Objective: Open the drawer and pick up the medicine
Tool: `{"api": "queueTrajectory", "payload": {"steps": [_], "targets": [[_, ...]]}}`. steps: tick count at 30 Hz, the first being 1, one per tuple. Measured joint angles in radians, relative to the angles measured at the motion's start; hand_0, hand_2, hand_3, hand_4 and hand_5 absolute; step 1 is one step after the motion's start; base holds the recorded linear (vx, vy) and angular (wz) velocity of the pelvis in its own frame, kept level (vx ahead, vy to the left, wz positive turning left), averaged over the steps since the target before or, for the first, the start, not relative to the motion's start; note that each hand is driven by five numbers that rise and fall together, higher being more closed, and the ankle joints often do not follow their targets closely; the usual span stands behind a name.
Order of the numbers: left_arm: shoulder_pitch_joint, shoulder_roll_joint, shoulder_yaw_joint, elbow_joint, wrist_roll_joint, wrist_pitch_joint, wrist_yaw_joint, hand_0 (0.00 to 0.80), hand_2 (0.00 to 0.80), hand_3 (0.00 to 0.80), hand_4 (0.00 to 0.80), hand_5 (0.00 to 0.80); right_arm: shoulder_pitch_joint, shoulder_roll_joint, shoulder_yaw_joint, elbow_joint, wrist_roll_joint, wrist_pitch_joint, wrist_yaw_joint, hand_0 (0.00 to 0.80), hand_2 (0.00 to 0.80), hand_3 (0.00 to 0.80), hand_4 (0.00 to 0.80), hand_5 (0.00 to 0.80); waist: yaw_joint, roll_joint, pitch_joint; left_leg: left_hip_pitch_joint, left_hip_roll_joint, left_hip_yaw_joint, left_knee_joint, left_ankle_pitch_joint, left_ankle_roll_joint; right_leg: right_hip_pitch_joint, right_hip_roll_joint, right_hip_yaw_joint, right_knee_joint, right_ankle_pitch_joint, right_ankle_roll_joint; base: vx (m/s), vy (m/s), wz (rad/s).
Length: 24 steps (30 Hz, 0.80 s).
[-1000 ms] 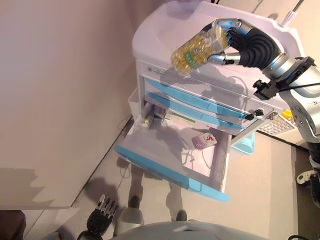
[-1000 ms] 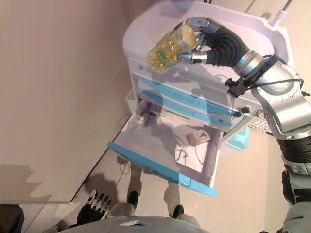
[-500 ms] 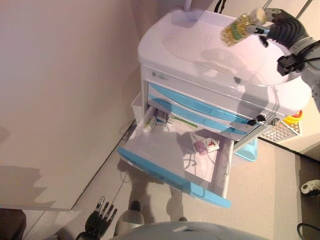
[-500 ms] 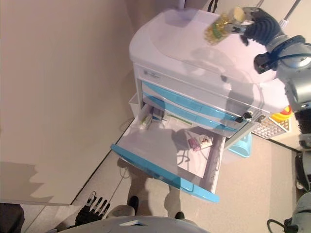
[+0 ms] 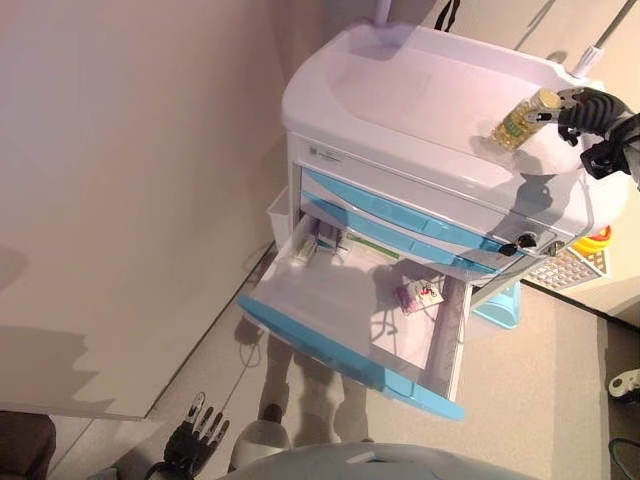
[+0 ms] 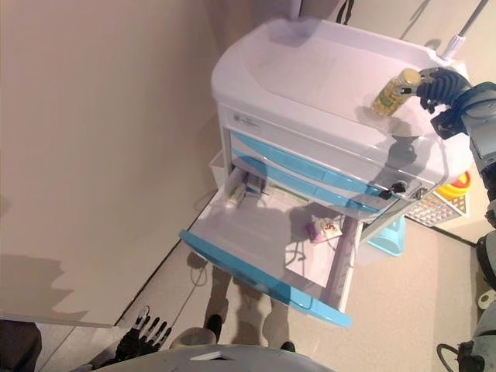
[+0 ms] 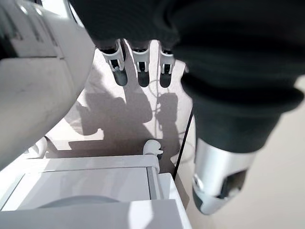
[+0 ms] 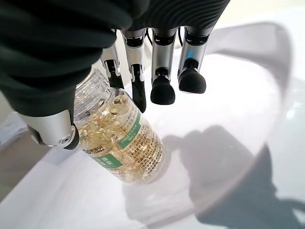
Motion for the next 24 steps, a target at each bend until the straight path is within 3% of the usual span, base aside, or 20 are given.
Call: {"api": "queueTrajectory", "payload": {"steps": [11, 12, 13, 24], "targets": [[0.005, 0.012, 0.0, 0.002, 0.006, 0.019, -0.002, 0.0, 0.0, 0.0, 0.0, 0.0, -0.011, 0.015, 0.0, 0.126, -0.107, -0.044, 0.078, 0.8, 0.8, 0.8, 0.8, 0.8, 0.032, 0.009, -0.003, 0.015, -0.002, -0.014, -0.003, 0.001, 0.001, 0.024, 0.0, -0.011, -0.008, 0.001, 0.0, 0.013, -0.003, 0.02], [0.005, 0.012, 0.0, 0.002, 0.01, 0.02, -0.002, 0.0, 0.0, 0.0, 0.0, 0.0, -0.015, 0.015, 0.0, 0.141, -0.107, -0.044, 0.082, 0.367, 0.367, 0.367, 0.367, 0.367, 0.032, 0.009, -0.003, 0.015, -0.003, -0.017, -0.003, 0.001, 0.001, 0.026, 0.0, -0.013, -0.008, 0.001, 0.0, 0.019, -0.002, 0.09], [0.005, 0.012, 0.0, 0.002, 0.013, 0.02, -0.003, 0.0, 0.0, 0.0, 0.0, 0.0, -0.02, 0.016, 0.0, 0.158, -0.113, -0.045, 0.082, 0.0, 0.0, 0.0, 0.0, 0.0, 0.034, 0.009, -0.003, 0.016, -0.003, -0.018, -0.003, 0.001, 0.001, 0.029, 0.0, -0.014, -0.009, 0.001, 0.0, 0.019, 0.001, 0.08], [0.006, 0.031, 0.0, 0.007, 0.038, 0.038, -0.012, 0.0, 0.0, 0.0, 0.0, 0.0, -0.028, 0.019, 0.034, 0.189, -0.166, -0.053, 0.032, 0.0, 0.0, 0.0, 0.0, 0.0, 0.048, 0.009, -0.003, 0.015, -0.005, -0.025, -0.002, 0.001, 0.001, 0.031, 0.0, -0.023, -0.009, 0.001, 0.0, 0.004, 0.0, 0.01]]}}
